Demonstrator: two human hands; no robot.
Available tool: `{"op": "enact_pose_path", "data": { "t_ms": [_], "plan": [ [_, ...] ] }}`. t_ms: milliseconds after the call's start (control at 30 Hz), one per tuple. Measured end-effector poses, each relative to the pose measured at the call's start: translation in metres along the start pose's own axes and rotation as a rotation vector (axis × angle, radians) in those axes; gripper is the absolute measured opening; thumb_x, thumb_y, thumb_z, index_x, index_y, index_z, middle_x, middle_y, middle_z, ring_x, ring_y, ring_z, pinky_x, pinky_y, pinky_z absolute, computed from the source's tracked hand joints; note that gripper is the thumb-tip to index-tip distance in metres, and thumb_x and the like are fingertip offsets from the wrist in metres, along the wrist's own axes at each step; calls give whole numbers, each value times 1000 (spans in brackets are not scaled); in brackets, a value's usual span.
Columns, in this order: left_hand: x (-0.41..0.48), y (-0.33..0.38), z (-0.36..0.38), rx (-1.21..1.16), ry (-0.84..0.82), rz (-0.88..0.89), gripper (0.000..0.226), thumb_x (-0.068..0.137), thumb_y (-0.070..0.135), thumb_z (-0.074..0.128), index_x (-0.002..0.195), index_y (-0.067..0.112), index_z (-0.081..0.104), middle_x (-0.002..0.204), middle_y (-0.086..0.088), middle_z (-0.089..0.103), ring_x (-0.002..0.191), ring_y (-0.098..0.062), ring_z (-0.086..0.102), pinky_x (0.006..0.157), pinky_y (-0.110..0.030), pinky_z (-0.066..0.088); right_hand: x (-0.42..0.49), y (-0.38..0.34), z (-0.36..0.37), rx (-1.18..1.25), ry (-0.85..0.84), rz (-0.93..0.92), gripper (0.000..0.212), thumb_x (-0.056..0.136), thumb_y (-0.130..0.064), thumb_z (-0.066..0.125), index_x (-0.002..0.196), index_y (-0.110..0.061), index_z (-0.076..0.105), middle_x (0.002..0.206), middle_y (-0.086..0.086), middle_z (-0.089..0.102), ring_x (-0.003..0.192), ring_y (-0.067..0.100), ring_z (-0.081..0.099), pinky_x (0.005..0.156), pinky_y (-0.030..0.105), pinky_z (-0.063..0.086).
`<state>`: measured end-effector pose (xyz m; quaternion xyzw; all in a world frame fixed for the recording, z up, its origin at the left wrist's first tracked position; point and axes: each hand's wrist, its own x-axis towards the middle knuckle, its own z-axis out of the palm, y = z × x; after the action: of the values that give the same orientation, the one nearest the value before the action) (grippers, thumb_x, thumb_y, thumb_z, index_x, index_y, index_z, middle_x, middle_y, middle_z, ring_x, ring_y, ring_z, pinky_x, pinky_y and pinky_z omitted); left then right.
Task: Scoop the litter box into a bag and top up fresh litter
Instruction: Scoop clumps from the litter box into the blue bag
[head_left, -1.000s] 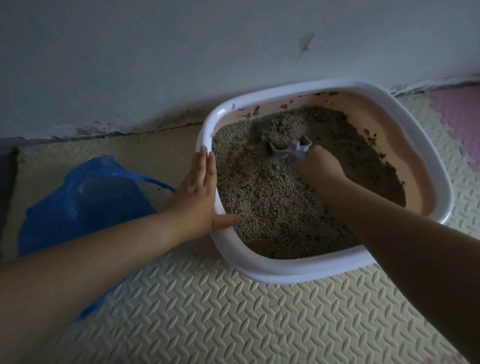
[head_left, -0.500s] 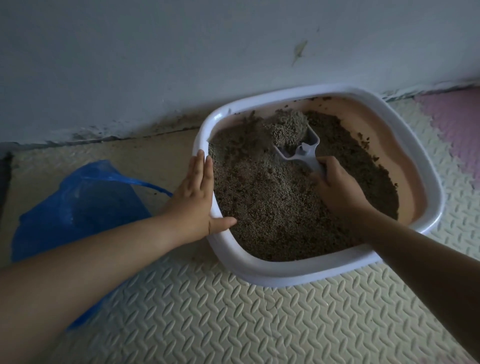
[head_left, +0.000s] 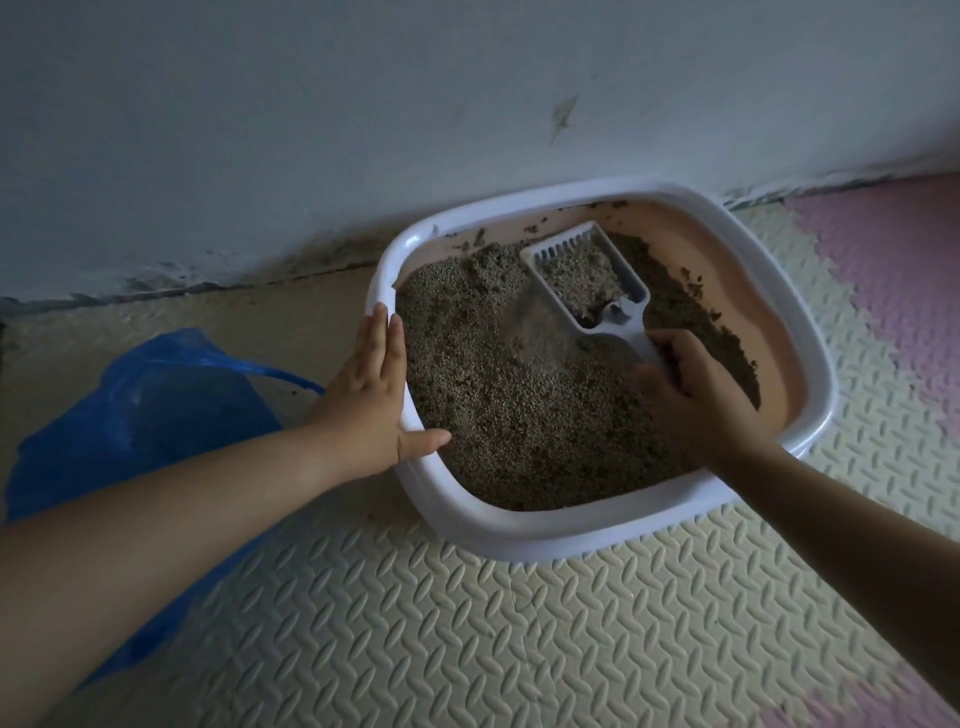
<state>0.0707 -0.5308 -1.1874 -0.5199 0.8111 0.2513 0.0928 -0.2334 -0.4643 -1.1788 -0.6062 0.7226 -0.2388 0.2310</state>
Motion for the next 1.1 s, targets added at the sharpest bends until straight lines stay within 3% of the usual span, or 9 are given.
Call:
{"op": "enact_pose_path", "data": {
  "t_ms": [133,300,1100],
  "plan": [
    [0,0,0,2,-3,-3,125,78,65,58,137,10,-38,130,-1,-55,137,-21,-34,117,-38,-2,-6,-12,1,-11,-10,-50,24,93,-22,55,117,-21,50,85,-11,58,70,1,54,59,26,42],
    [-1,-1,0,-7,-1,-4,125,77,64,59,138,11,-37,130,-1,-55,137,-21,-34,117,-36,-3,-8,-23,0,-74,-27,-89,26,92,-21,56,117,-18,52,89,-3,61,72,14,55,61,31,42],
    [2,-4,4,15,6,3,125,77,67,55,137,12,-39,132,0,-54,137,-20,-35,117,-39,-2,-7,-19,-7,-175,-40,-130,29,91,-25,56,120,-21,54,93,-4,62,79,17,56,64,31,41]
  ]
}}
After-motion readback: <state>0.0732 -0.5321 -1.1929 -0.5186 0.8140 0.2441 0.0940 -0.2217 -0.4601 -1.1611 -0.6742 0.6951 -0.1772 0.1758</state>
